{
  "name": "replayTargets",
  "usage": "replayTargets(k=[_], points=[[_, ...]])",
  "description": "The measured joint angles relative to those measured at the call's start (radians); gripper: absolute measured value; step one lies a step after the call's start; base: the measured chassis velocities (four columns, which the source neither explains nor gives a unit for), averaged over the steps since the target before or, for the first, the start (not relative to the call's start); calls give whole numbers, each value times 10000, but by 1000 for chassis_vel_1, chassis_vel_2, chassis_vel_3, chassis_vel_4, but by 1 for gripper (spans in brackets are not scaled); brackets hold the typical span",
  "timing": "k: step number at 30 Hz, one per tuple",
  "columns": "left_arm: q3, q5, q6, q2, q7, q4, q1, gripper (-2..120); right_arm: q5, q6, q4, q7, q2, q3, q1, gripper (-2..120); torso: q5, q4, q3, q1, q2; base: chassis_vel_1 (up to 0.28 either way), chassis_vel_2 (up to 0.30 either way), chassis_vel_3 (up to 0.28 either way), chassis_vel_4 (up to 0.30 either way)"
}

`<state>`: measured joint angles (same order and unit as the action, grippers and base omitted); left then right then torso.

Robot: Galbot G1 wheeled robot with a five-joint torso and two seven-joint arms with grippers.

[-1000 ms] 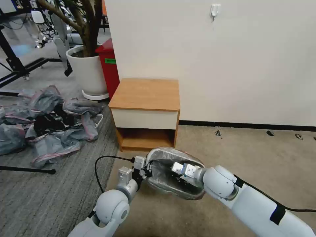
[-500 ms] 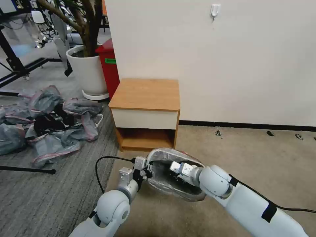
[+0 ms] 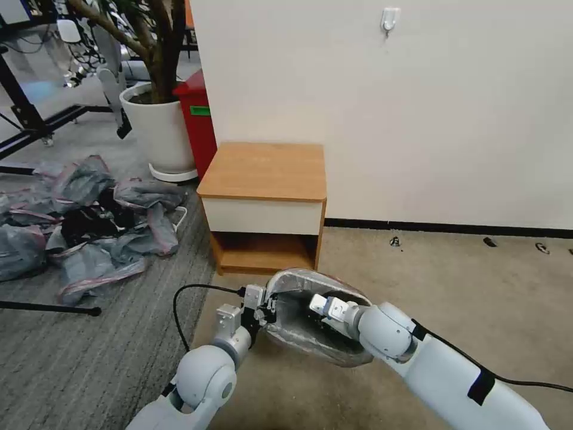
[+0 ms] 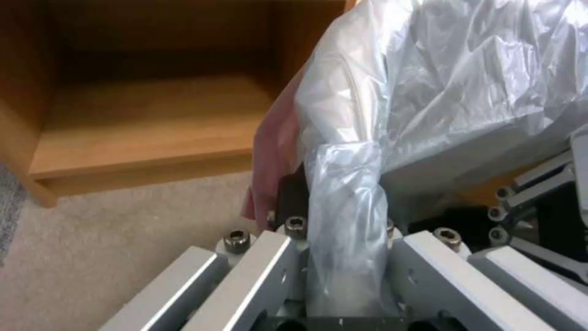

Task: Pick up the garbage bag from the table and place it over the trash can.

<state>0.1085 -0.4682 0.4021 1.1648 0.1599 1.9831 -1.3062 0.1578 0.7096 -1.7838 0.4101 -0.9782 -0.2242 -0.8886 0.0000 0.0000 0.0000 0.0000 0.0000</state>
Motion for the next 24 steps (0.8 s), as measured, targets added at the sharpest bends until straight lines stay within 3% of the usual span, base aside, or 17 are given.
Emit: replayTargets(k=[24], points=[[-4,-94,-1,-63,2,70,38,3,661,4,357,26,-254,0,6,0,0,0,0,0,0,0,0,0,0]])
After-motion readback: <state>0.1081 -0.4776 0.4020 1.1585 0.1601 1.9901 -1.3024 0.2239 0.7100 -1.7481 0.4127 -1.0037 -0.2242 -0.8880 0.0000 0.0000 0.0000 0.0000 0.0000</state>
